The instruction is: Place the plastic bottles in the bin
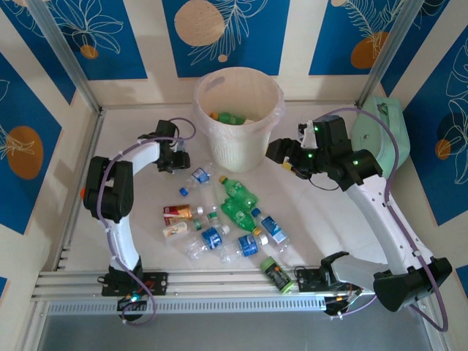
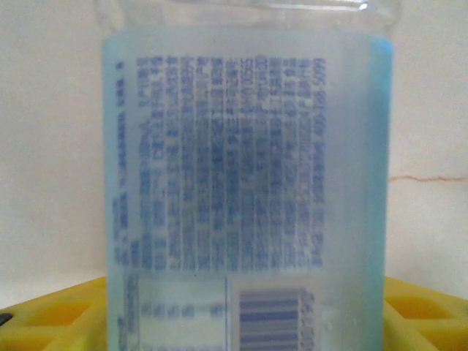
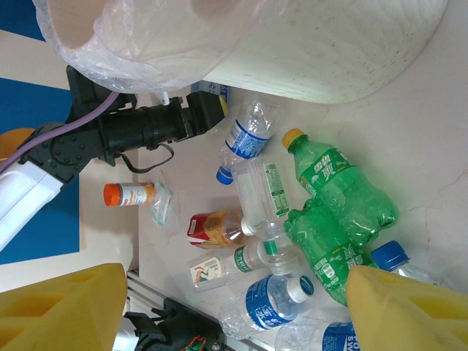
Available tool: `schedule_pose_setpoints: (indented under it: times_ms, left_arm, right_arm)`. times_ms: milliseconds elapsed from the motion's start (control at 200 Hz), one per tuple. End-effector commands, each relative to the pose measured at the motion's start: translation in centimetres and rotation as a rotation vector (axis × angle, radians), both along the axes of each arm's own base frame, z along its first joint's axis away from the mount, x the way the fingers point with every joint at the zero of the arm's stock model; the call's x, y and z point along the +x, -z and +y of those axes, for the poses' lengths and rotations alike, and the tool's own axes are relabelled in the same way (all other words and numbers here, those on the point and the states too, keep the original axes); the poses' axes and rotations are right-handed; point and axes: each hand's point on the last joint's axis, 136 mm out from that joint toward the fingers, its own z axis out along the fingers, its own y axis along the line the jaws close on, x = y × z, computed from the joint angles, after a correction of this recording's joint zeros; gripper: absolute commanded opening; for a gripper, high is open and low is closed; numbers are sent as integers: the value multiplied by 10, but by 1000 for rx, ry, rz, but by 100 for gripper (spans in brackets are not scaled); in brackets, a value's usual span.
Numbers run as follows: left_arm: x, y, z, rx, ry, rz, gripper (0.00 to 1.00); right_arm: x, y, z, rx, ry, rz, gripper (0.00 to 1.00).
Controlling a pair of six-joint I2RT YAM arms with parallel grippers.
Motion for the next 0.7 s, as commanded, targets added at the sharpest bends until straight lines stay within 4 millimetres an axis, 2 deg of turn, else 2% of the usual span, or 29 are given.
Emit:
schedule_pose_setpoints:
  times_ms: [0,175,330,505,695]
  left_arm:
    - [-2,-27,2,-42,-21,-56,63]
    - [-14,-41,4,-55,-38,-74,60]
    - [-26,-72,6,-83,-64,-125,59]
    - [-42,-131,11,-114,-95,-232,58]
    - [-62,-218,14,-173,-109,-409,58]
  right_arm:
    - [0,-11,1,11,-2,-20,79]
    - [-1,-12,-1,9,1,-29,79]
    - [-2,-12,-6,10,11,-37,79]
    - [-3,-10,-11,21,25,-34,79]
    - [-1,-9,-17,38,41,-34,79]
